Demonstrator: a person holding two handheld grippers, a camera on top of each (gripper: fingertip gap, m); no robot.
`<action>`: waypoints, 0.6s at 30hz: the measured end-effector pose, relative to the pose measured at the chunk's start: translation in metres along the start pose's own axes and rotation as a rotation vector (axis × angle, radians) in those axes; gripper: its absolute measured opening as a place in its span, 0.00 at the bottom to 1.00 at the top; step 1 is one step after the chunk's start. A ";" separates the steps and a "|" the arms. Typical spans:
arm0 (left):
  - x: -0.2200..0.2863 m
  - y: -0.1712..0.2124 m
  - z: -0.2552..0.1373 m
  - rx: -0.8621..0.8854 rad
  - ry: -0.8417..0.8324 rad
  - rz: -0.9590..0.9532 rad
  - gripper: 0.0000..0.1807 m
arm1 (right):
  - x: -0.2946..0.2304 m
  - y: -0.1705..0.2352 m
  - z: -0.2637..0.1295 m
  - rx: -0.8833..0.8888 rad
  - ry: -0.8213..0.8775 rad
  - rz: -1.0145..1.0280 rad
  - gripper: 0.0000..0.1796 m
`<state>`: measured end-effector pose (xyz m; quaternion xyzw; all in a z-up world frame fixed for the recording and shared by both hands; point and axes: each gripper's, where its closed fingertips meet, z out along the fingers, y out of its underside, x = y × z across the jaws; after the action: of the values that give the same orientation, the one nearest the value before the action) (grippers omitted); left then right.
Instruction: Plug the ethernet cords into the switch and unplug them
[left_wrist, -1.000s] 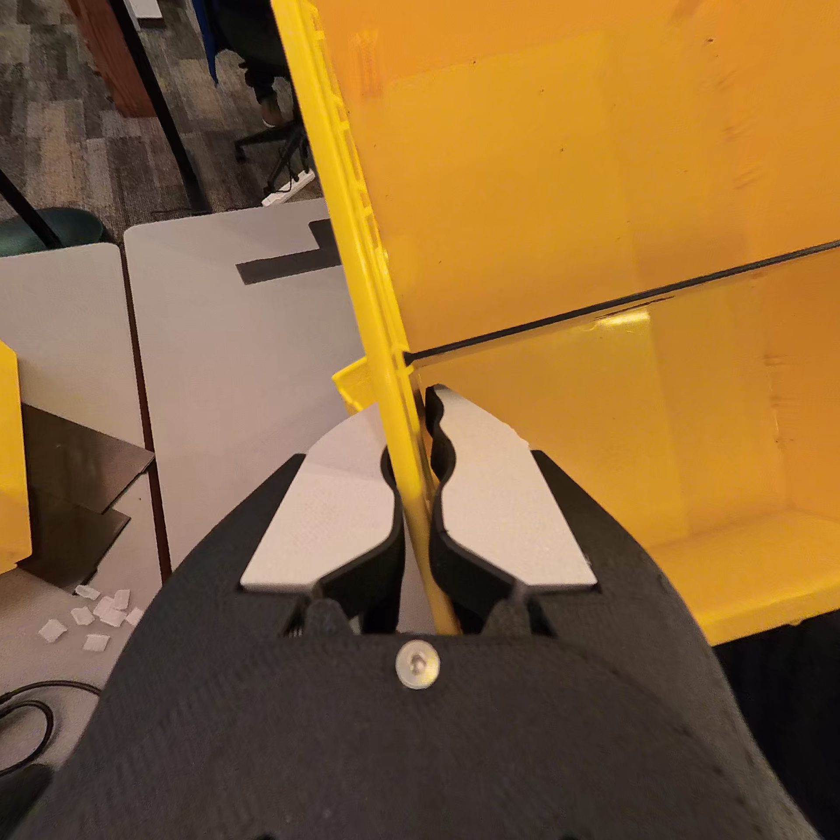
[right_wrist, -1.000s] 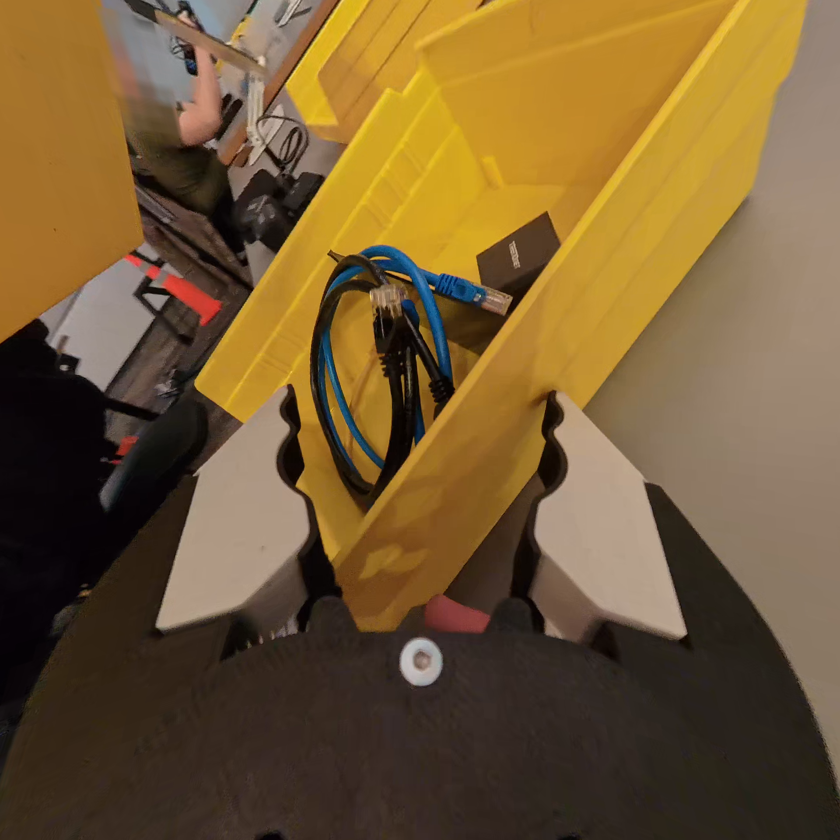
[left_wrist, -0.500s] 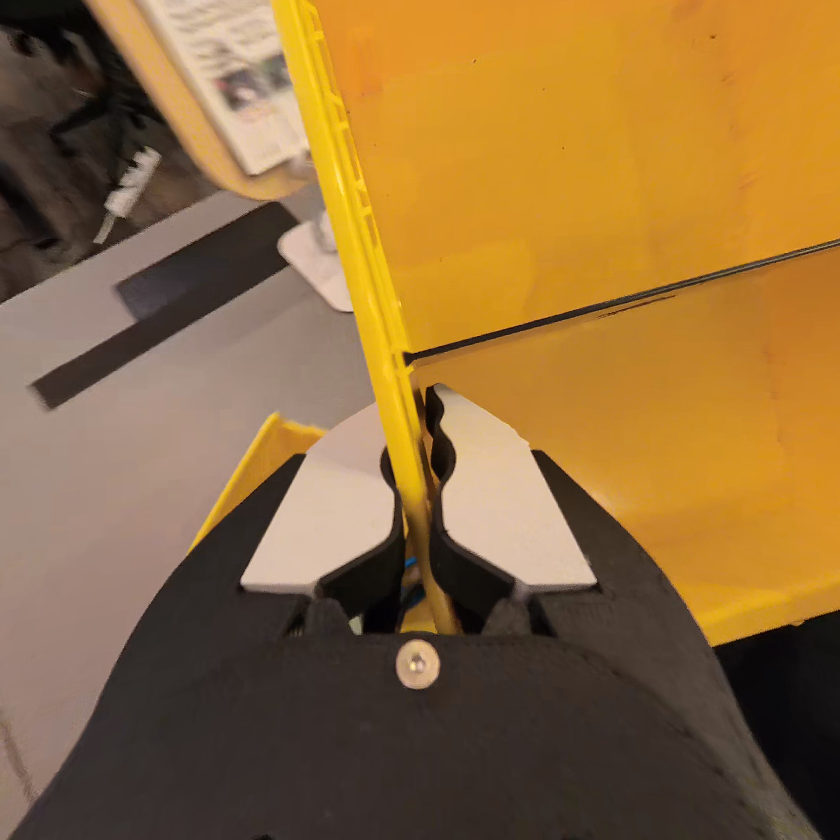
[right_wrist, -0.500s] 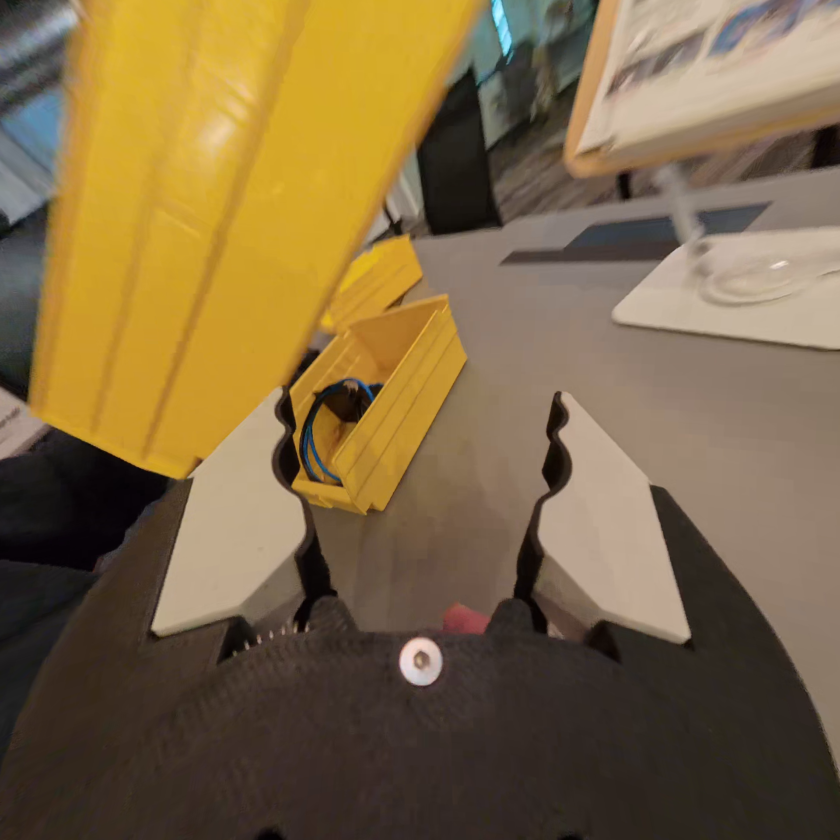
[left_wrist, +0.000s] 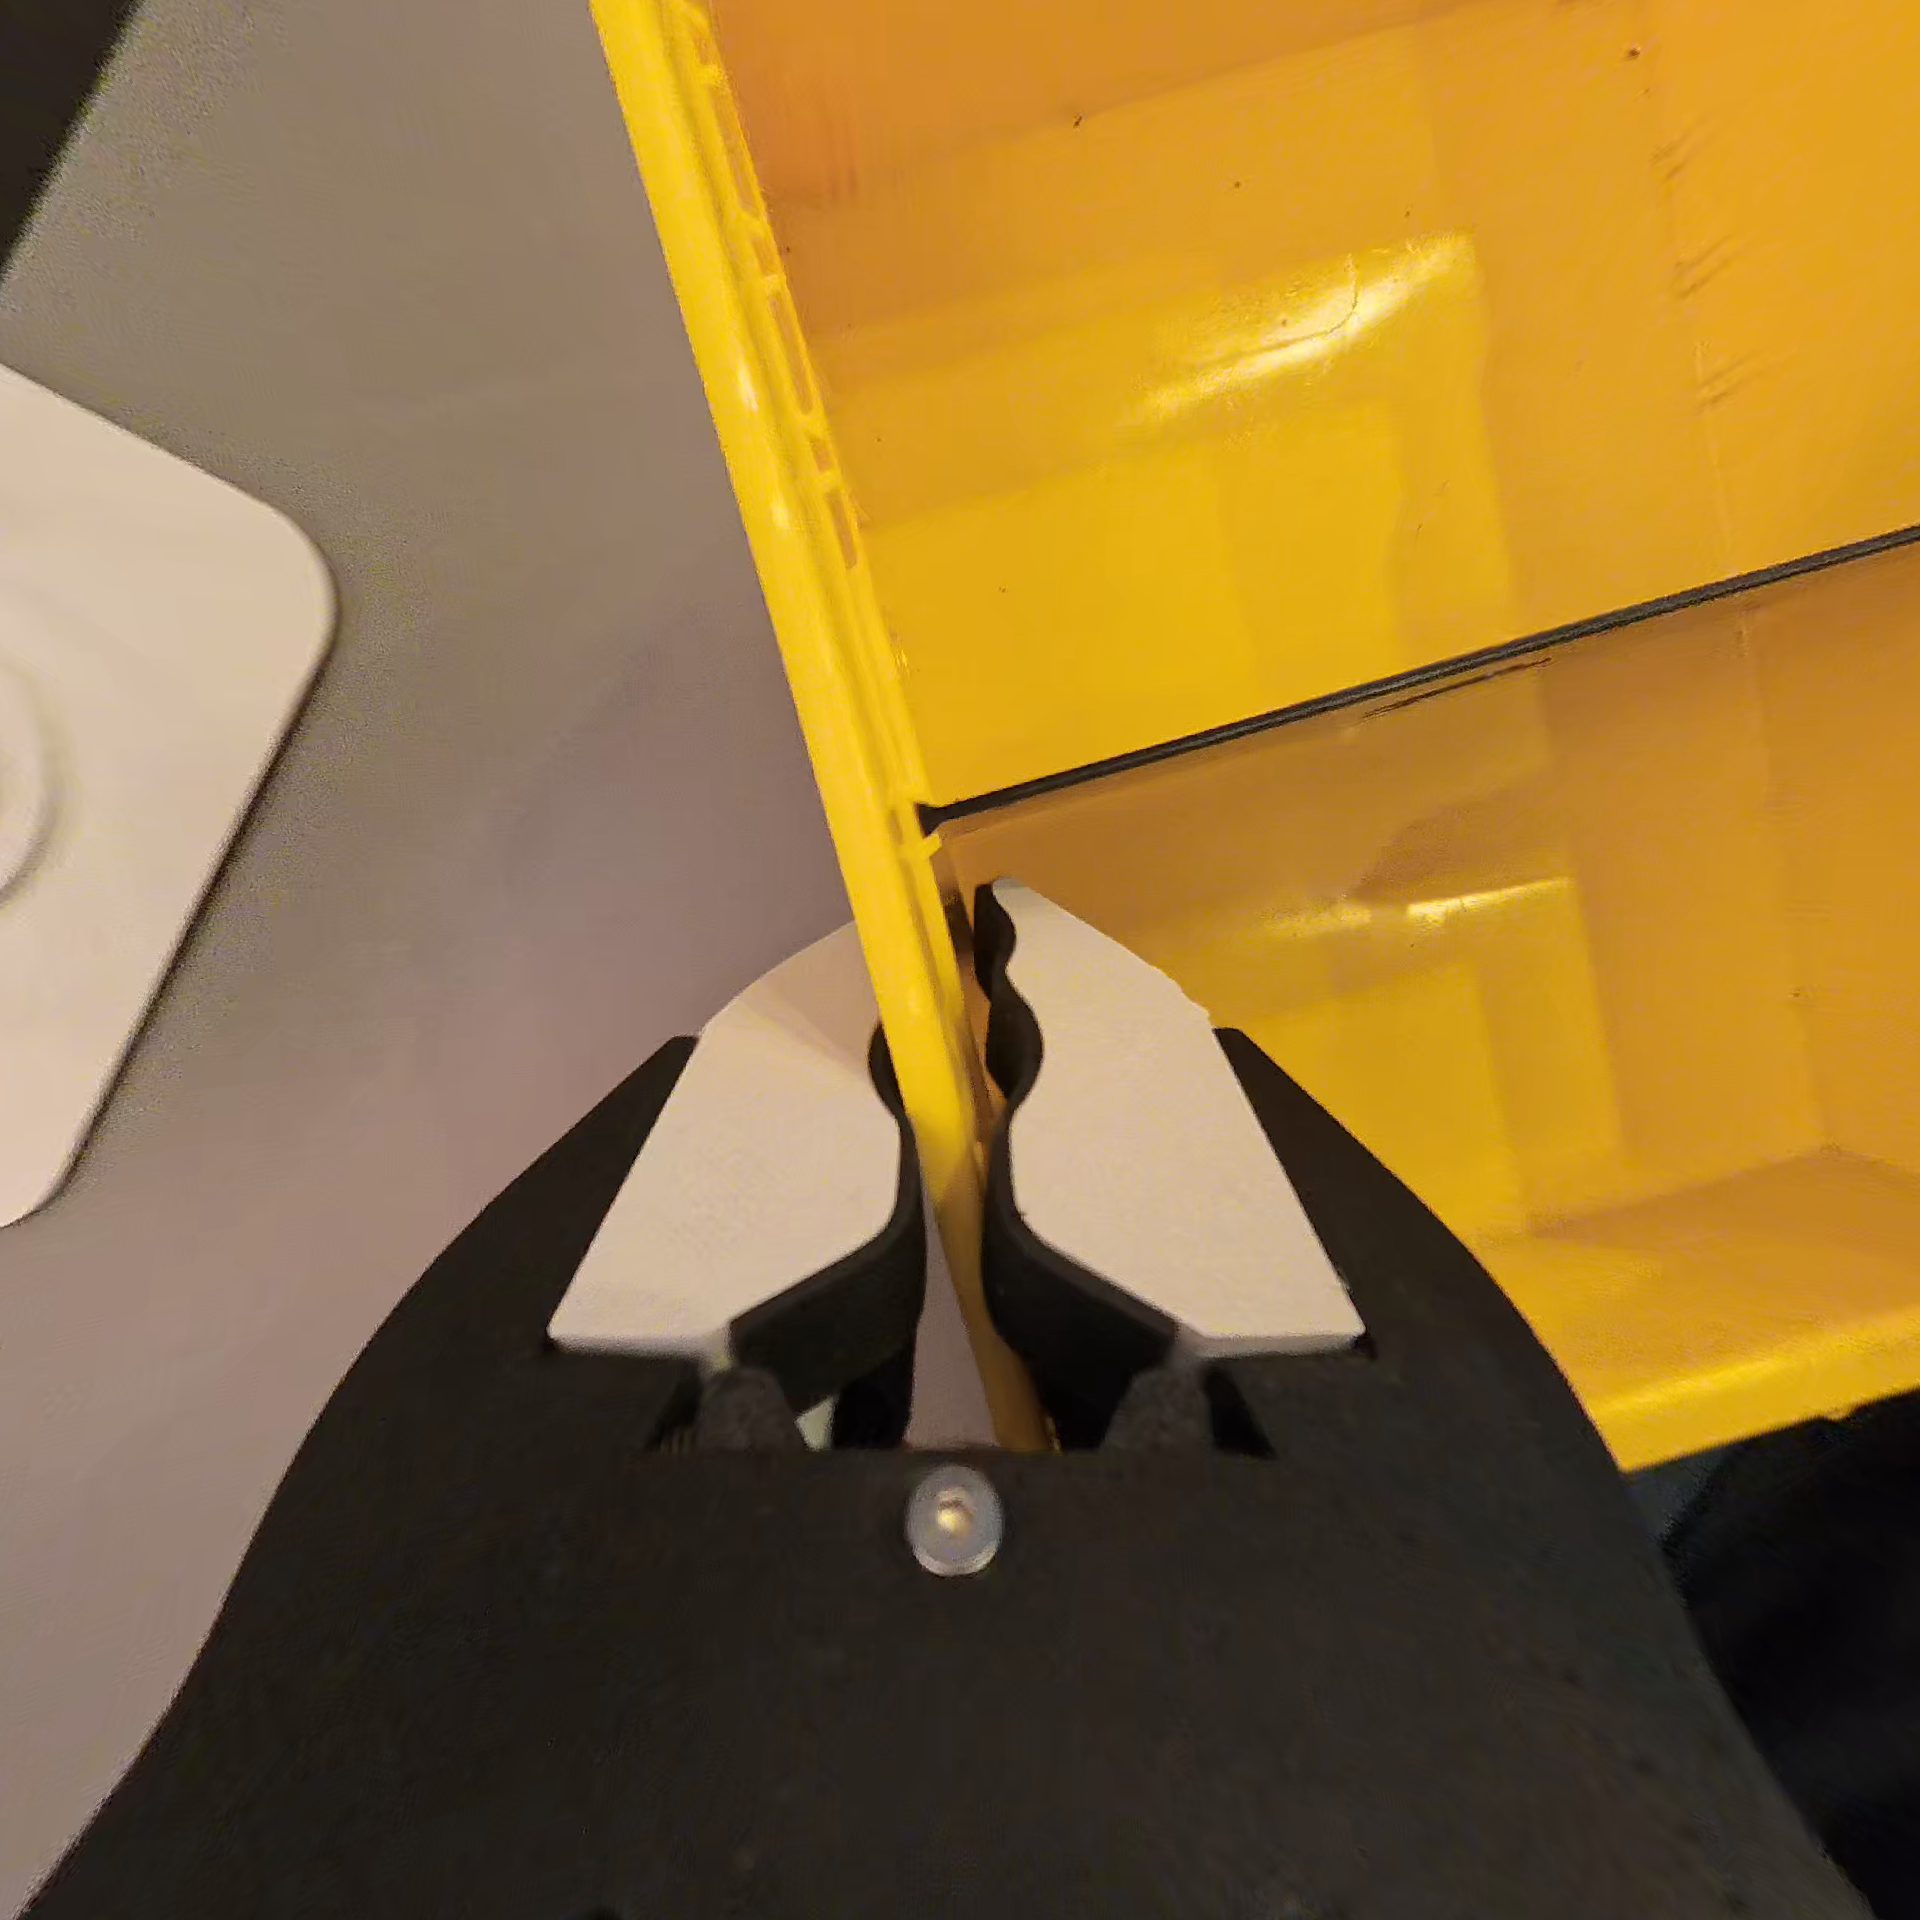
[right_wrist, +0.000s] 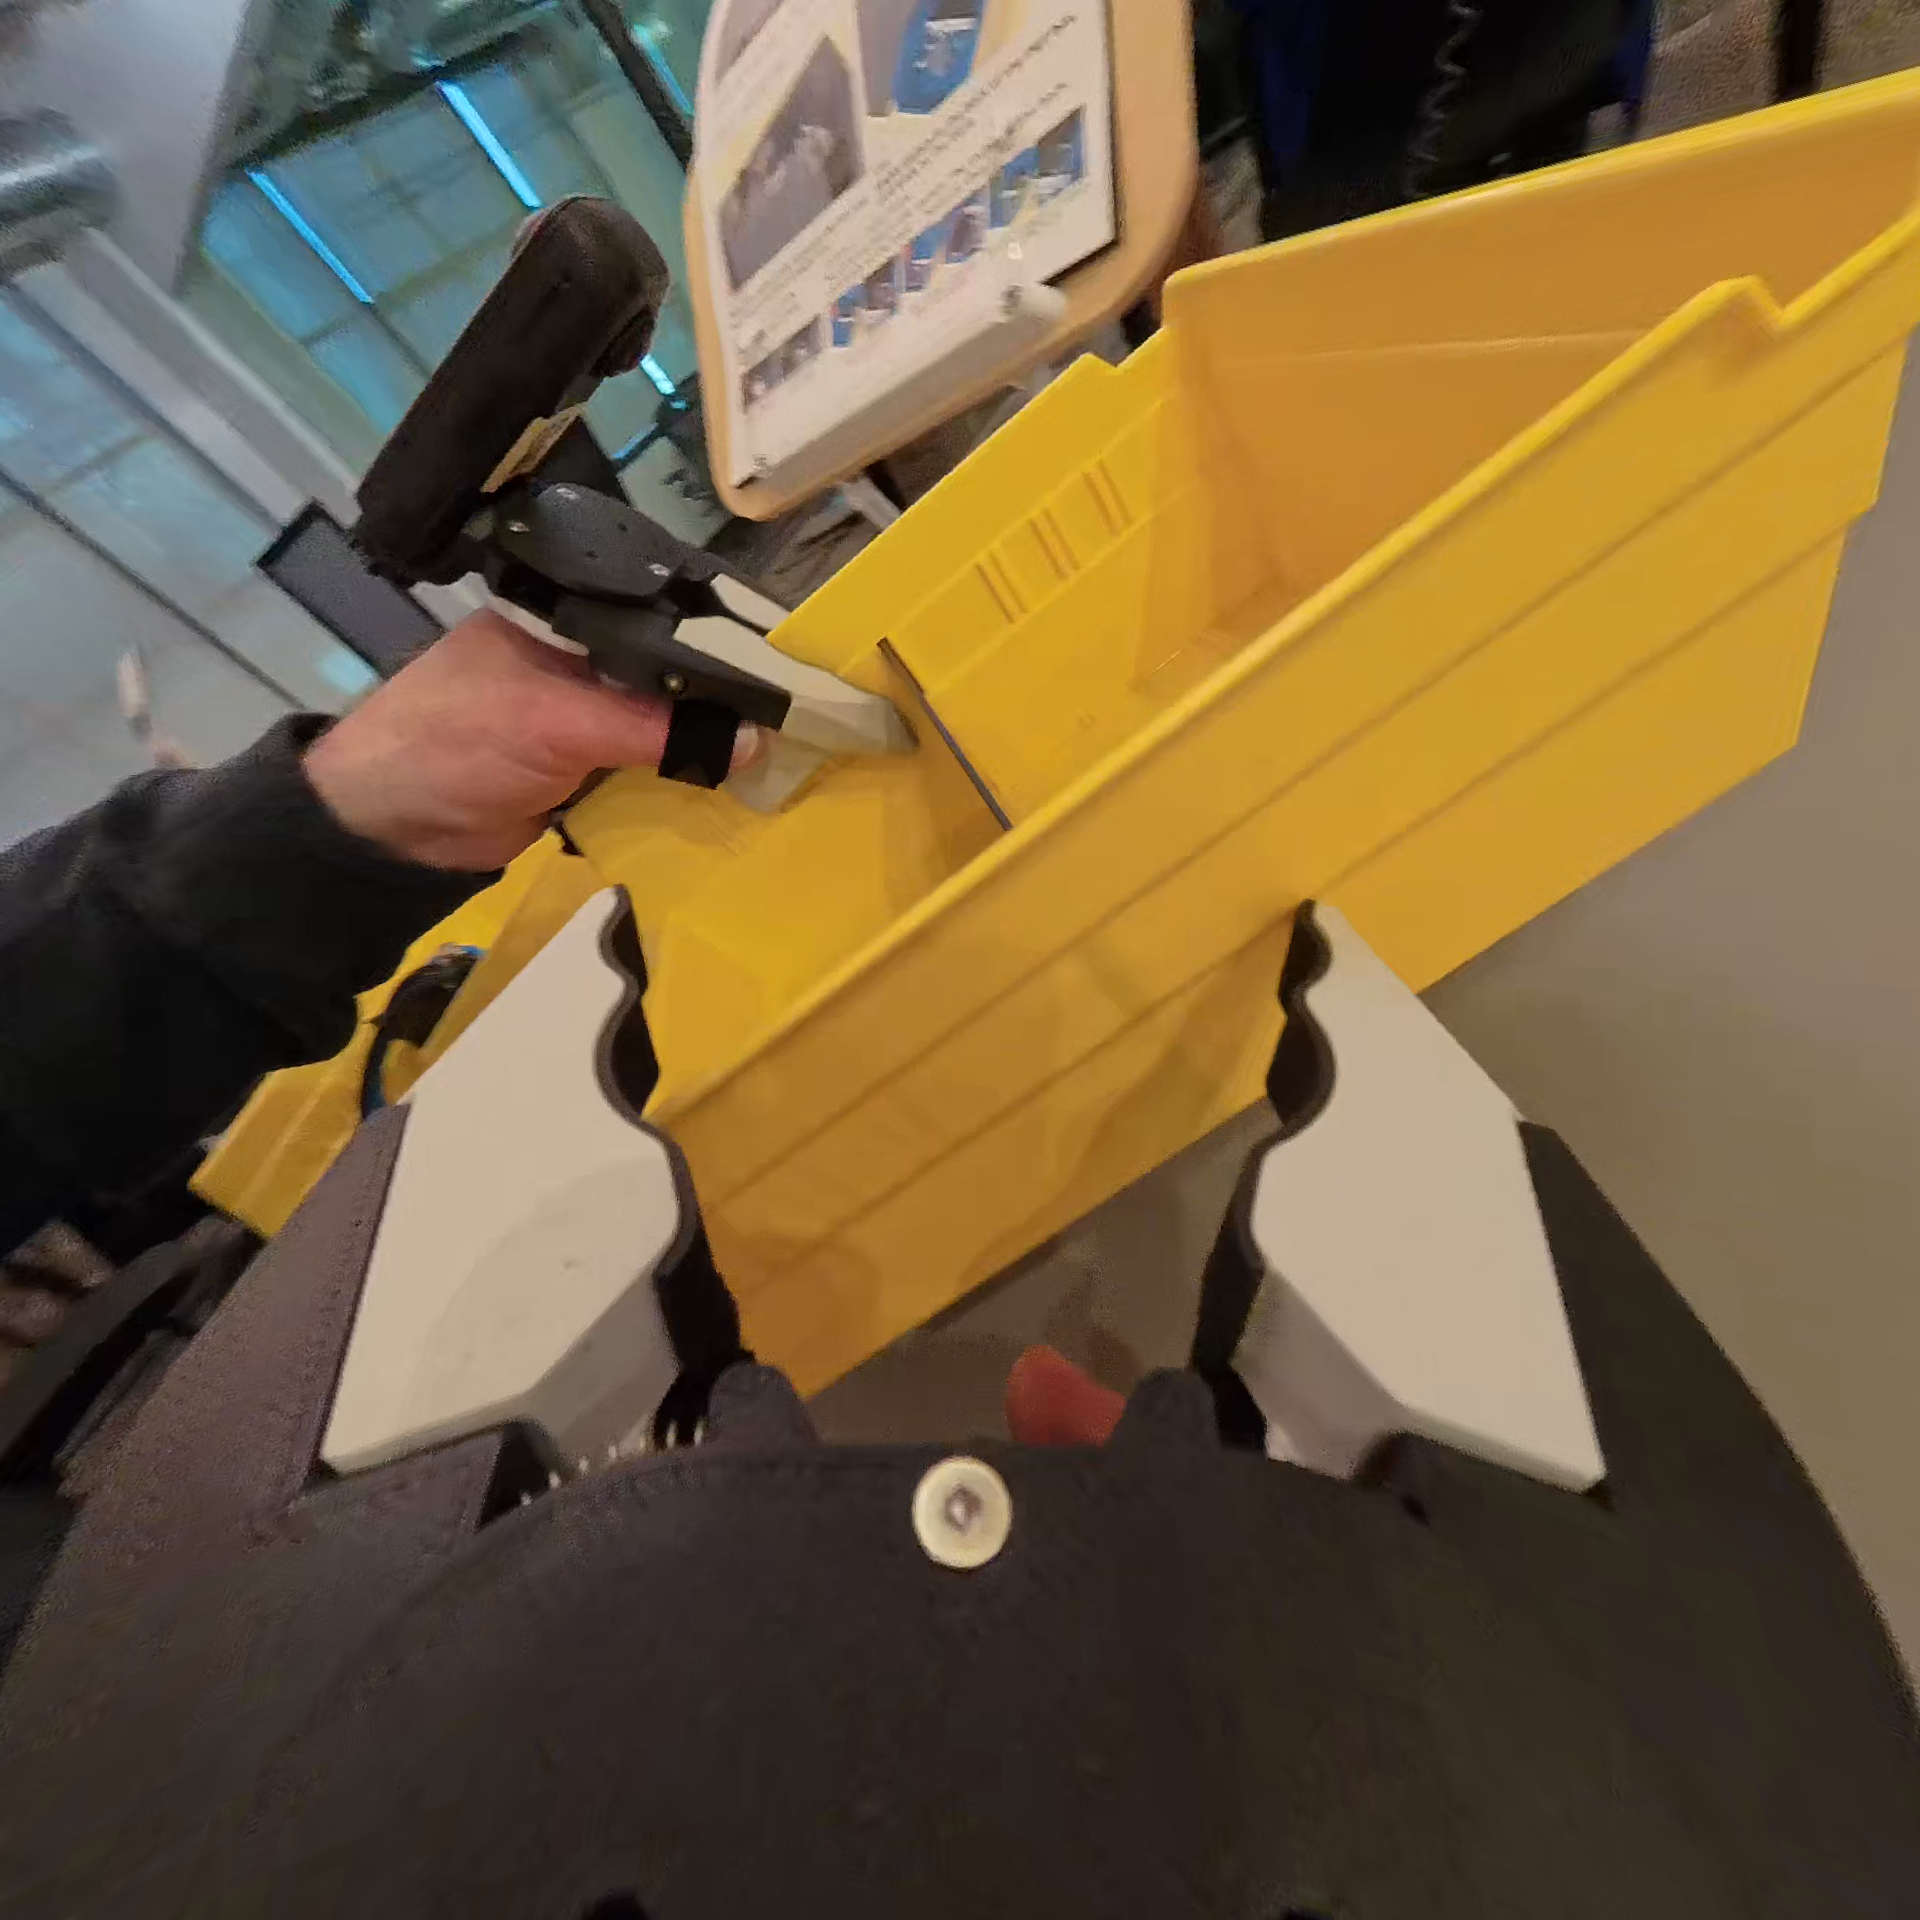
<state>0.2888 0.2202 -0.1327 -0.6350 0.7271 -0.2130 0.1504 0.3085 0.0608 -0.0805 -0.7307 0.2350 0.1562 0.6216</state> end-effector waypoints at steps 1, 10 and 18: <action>0.004 -0.001 0.009 -0.005 0.009 -0.010 0.03 | 0.008 0.002 -0.002 -0.002 0.019 0.008 0.68; 0.061 0.021 0.048 -0.094 0.186 -0.065 0.21 | 0.068 0.028 -0.017 -0.251 0.251 -0.146 0.62; 0.111 0.022 0.000 0.020 0.429 -0.132 0.34 | 0.118 0.037 -0.031 -0.525 0.495 -0.422 0.38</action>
<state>0.2530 0.1127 -0.1376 -0.6198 0.6972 -0.3599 -0.0159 0.3857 0.0090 -0.1668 -0.9120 0.1747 -0.1005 0.3572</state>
